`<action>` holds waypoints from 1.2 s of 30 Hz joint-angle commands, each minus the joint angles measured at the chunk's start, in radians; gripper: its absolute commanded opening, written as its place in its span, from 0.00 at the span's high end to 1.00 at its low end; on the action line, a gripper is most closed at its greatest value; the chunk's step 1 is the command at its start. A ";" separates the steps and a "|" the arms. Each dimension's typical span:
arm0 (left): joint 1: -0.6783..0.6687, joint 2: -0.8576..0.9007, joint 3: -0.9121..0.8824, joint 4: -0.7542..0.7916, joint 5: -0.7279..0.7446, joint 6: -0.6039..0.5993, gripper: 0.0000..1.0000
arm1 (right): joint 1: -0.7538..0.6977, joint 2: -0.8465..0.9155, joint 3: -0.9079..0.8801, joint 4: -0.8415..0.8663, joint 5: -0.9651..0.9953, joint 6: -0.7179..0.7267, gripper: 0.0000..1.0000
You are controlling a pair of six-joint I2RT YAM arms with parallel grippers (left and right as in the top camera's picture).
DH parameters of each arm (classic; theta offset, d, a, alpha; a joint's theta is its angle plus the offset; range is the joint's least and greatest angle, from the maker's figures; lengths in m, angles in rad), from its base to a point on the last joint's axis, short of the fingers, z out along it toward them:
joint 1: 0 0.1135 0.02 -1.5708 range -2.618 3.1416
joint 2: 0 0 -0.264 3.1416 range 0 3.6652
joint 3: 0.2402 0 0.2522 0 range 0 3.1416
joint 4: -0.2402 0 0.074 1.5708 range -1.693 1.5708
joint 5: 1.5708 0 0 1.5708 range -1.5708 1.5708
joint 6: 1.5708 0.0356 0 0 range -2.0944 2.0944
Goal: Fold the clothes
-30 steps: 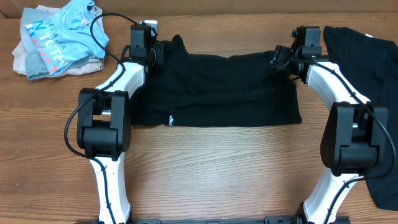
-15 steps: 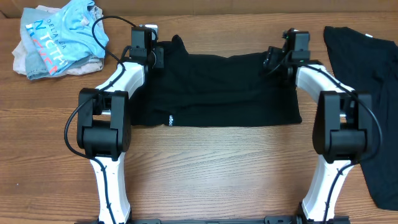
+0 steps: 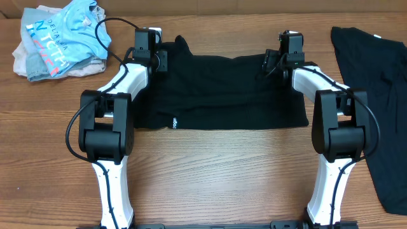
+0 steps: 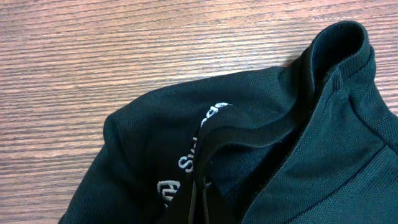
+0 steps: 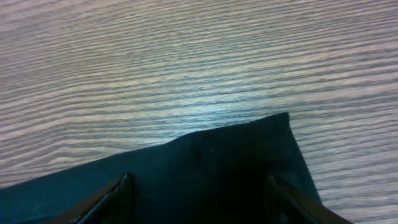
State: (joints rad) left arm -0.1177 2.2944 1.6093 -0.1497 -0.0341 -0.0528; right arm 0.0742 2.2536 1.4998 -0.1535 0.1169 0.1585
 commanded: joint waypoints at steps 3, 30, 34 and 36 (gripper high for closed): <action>-0.001 -0.052 0.024 -0.003 0.001 -0.022 0.96 | -0.003 0.042 0.028 0.007 0.039 -0.010 0.29; 0.001 -0.334 0.024 -0.106 -0.002 -0.021 0.96 | -0.025 0.045 0.505 -0.593 0.040 0.036 0.96; 0.001 -0.402 0.024 -0.207 -0.003 -0.021 0.96 | -0.039 0.045 0.594 -0.744 0.040 0.055 0.96; 0.001 -0.430 0.024 -0.270 -0.003 -0.021 0.96 | -0.046 0.043 0.620 -0.805 0.040 0.055 0.96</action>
State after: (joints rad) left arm -0.1177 1.9137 1.6142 -0.3817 -0.0341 -0.0532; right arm 0.0471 2.2894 2.0651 -0.9257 0.1452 0.1921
